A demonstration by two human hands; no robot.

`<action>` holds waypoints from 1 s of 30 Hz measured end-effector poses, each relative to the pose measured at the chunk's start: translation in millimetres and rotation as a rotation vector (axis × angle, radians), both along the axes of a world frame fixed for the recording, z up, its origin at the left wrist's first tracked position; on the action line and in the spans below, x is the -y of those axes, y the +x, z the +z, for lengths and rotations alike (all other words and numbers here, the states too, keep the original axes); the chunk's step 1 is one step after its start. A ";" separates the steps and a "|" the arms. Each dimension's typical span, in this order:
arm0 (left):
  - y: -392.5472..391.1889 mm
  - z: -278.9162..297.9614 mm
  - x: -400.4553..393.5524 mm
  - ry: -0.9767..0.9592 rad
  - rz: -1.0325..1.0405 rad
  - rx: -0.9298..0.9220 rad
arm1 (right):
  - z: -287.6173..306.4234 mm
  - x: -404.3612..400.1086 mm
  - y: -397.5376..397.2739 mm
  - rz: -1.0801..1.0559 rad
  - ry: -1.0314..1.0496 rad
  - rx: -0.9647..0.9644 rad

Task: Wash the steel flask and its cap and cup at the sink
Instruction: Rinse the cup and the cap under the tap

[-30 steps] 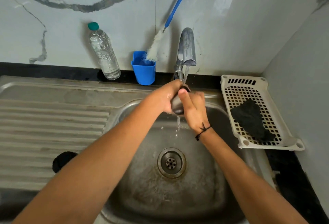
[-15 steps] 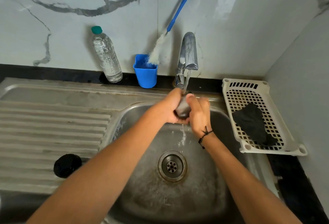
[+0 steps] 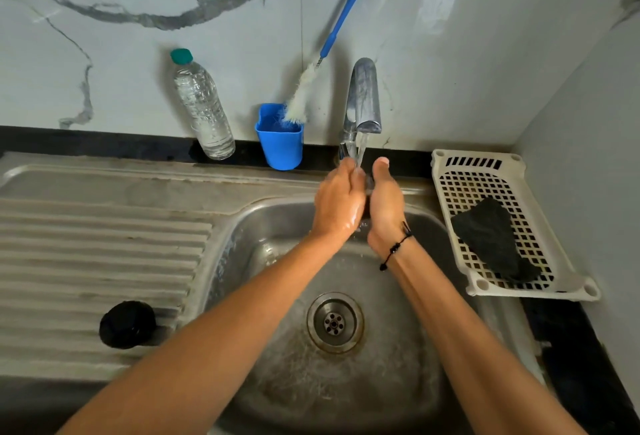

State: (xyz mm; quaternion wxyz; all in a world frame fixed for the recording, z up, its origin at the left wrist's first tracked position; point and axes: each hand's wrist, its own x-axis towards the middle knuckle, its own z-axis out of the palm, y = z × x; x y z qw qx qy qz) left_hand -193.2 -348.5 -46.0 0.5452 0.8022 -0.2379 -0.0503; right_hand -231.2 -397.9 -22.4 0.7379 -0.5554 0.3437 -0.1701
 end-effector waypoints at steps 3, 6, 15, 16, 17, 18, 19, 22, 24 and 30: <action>5.4 26.8 3.7 0.070 -0.045 -0.683 | -12.5 -3.1 -6.3 -0.031 -0.201 -0.001; 20.1 45.2 -14.1 0.093 -0.217 -1.199 | -23.0 -9.5 -20.6 0.132 -0.838 0.103; 10.4 -10.8 2.3 -0.019 0.009 0.138 | -7.3 -3.0 -3.4 0.128 0.080 -0.063; 8.3 -19.6 -0.2 -0.080 -0.005 0.301 | 0.2 0.9 -2.4 0.121 0.243 -0.038; 7.0 -28.6 -1.7 -0.123 -0.021 0.400 | 3.7 4.9 -1.3 0.095 0.324 -0.012; 3.4 -32.3 -2.2 -0.166 -0.039 0.412 | 4.5 6.5 -1.7 0.073 0.341 0.009; -2.0 -30.1 -1.4 -0.207 -0.037 0.338 | 2.7 5.6 -1.8 0.042 0.299 0.030; -13.8 -4.1 6.8 -0.258 0.070 -0.194 | 1.2 -5.1 -4.9 -0.029 0.152 0.048; -8.4 17.0 10.3 -0.201 0.085 -0.544 | -0.5 -7.3 -8.9 -0.062 0.048 0.021; 14.5 44.5 -1.6 -0.135 -0.083 -0.885 | 5.6 -18.3 -10.0 -0.138 0.239 0.111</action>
